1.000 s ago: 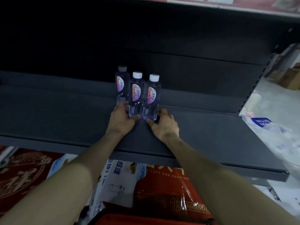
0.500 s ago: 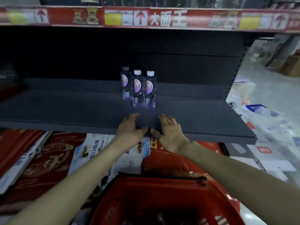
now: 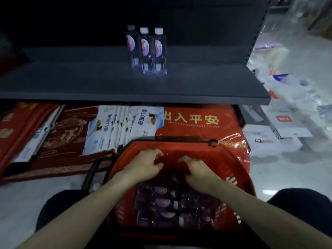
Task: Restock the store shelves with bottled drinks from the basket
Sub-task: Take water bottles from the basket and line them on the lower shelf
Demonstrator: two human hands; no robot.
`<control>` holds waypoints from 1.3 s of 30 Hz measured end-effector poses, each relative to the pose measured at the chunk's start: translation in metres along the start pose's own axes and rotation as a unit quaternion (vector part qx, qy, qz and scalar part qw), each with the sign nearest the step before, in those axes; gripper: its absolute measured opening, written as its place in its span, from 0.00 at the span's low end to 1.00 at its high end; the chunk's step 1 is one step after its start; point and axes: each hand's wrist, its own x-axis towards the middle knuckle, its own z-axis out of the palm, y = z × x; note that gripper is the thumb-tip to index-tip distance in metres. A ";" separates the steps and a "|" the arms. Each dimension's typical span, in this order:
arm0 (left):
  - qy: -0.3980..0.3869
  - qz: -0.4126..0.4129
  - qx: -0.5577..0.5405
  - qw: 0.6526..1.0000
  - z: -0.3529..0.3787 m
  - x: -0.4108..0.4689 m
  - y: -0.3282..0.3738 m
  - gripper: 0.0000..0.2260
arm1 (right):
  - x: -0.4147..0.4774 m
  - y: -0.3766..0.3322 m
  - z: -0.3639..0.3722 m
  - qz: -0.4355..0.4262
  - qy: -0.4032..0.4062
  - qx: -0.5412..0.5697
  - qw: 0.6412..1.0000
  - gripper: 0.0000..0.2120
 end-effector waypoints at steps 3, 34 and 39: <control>-0.082 -0.012 0.054 0.995 0.020 -0.001 -0.017 0.21 | -0.005 0.012 0.013 0.025 -0.031 0.014 0.999 0.21; -0.318 -0.068 0.159 0.932 0.159 0.031 -0.082 0.35 | 0.006 0.073 0.097 0.524 0.021 0.561 0.640 0.16; -0.325 -0.035 0.153 0.932 0.162 0.035 -0.082 0.37 | 0.008 0.092 0.103 0.570 0.032 0.539 0.619 0.13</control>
